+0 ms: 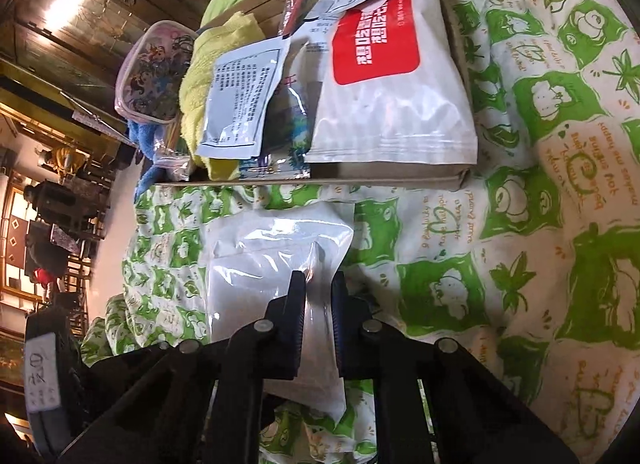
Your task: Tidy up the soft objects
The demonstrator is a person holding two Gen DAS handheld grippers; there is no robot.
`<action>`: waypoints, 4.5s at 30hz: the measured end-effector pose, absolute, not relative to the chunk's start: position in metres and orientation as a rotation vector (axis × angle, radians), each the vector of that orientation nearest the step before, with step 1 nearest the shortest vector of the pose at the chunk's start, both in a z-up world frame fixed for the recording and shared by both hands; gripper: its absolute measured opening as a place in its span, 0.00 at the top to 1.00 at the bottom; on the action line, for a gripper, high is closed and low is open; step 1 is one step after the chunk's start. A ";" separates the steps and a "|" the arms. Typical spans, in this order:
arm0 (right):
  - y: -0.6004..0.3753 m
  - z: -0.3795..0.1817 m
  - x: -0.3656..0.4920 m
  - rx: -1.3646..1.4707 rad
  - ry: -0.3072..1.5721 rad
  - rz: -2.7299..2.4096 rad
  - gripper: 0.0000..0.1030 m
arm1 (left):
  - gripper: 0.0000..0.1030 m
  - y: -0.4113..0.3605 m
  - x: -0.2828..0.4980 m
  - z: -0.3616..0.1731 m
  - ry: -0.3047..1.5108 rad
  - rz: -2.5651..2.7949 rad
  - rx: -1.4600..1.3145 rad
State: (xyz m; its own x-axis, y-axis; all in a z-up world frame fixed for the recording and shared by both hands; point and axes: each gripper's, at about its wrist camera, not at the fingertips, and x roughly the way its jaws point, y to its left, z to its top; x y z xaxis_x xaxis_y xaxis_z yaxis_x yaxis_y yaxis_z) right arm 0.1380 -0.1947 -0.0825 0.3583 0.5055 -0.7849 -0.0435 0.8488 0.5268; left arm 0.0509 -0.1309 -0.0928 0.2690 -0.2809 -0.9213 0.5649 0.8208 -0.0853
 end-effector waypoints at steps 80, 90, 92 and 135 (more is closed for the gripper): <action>-0.222 -0.012 0.267 0.400 0.926 0.261 0.92 | 0.83 -0.101 0.222 -0.017 1.109 -0.543 0.090; -0.230 -0.006 0.263 0.390 0.871 0.216 0.87 | 0.45 -0.098 0.203 0.000 1.038 -0.497 0.150; -0.233 -0.004 0.260 0.401 0.858 0.213 0.63 | 0.44 -0.095 0.195 0.007 1.015 -0.478 0.174; -0.186 -0.014 0.031 0.168 0.697 0.063 0.00 | 0.44 -0.023 0.019 0.010 0.737 -0.257 0.221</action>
State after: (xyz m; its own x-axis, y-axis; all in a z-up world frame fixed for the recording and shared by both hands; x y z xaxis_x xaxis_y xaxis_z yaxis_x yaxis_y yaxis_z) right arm 0.0314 -0.1857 -0.0140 0.7658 0.1134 -0.6330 -0.0014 0.9846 0.1747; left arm 0.0189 -0.0228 0.0103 0.7121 -0.1524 -0.6854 0.3067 0.9456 0.1083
